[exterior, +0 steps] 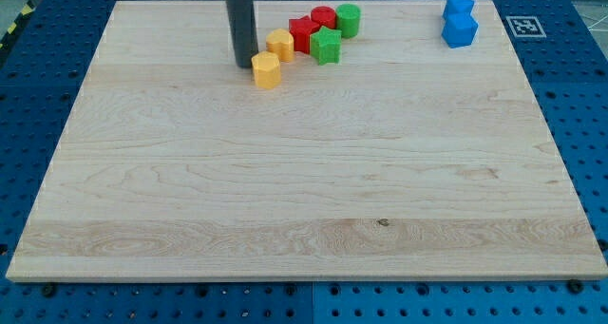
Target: Move the yellow heart below the green star
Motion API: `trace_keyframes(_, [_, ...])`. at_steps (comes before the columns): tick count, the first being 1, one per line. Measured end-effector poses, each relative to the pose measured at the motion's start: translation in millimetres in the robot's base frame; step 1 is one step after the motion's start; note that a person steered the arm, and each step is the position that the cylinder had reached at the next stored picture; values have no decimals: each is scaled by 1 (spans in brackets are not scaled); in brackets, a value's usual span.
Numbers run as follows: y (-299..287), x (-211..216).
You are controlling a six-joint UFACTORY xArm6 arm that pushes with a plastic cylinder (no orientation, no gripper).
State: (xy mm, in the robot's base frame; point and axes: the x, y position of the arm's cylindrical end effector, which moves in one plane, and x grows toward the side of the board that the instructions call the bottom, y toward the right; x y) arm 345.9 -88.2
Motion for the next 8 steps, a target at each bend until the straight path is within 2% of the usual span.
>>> trace_keyframes(1, [-9,34])
trace_keyframes(2, [-18,4])
trace_keyframes(3, [-11,-86])
trace_keyframes(4, [-2,-139])
trace_keyframes(5, [13,-100])
trace_keyframes(8, [40,-90])
